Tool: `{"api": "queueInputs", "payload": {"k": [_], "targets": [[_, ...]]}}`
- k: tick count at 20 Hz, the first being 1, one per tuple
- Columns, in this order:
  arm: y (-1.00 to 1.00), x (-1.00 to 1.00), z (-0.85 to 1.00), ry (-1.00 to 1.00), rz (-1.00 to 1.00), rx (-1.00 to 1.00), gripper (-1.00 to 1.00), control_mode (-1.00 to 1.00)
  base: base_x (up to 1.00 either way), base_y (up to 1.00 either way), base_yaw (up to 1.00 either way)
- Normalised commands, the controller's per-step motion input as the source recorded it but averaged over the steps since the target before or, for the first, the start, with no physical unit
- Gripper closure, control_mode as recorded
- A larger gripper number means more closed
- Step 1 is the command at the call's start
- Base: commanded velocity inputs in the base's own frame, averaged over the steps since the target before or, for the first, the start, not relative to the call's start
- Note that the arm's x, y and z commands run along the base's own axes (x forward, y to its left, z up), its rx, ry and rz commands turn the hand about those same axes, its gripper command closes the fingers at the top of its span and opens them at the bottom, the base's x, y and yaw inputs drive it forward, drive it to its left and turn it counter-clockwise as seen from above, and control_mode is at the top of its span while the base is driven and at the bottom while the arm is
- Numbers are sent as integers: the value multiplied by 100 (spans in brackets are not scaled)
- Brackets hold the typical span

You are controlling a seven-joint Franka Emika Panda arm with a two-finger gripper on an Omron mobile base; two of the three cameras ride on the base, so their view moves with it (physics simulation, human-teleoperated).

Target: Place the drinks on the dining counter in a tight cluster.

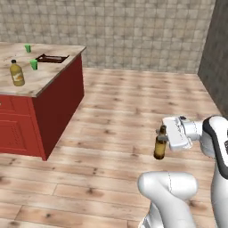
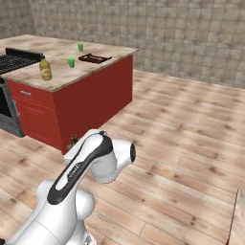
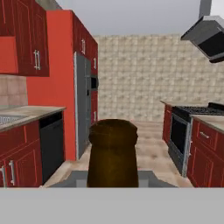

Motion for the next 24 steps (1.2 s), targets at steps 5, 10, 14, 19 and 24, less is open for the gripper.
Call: {"api": "queueInputs", "payload": {"k": [5,10,14,19,24], "targets": [[0,0,0,0,0,0,100,100,68,-2,39],[0,0,0,0,0,0,100,100,81,-7,24],[0,0,0,0,0,0,100,100,85,-16,13],[0,0,0,0,0,0,100,100,87,-17,9],[0,0,0,0,0,0,100,100,87,-15,11]]}}
